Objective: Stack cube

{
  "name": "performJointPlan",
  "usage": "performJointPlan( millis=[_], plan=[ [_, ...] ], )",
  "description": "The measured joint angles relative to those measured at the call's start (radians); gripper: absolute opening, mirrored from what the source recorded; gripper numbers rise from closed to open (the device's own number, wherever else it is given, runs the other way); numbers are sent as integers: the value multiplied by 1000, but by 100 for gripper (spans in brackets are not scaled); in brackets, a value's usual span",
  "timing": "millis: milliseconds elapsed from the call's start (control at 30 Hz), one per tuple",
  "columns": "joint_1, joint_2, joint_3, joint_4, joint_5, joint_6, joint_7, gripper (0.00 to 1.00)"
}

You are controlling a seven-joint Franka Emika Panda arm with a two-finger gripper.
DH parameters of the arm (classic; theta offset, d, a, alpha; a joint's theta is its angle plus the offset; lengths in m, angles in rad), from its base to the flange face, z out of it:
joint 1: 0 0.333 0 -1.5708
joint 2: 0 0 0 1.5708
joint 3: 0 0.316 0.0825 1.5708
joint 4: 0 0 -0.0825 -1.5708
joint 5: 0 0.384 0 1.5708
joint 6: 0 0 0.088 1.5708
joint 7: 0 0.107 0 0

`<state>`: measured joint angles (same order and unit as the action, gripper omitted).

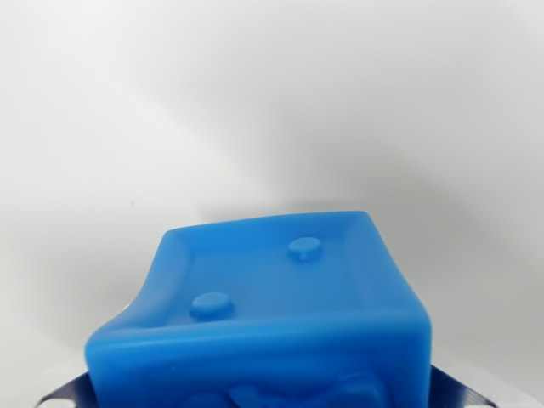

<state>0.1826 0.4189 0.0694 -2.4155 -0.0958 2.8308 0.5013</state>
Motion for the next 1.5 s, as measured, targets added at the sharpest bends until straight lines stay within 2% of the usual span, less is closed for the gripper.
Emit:
performJointPlan(
  millis=[367,733,1300,1500],
  plan=[
    [-9,-63,12,-15,10,-47,-7,0],
    [-16,-143,23,-27,30,-113,-22,0],
    [-17,-276,28,-33,65,-237,-47,0],
    [-20,-297,25,-33,70,-256,-49,0]
  ],
)
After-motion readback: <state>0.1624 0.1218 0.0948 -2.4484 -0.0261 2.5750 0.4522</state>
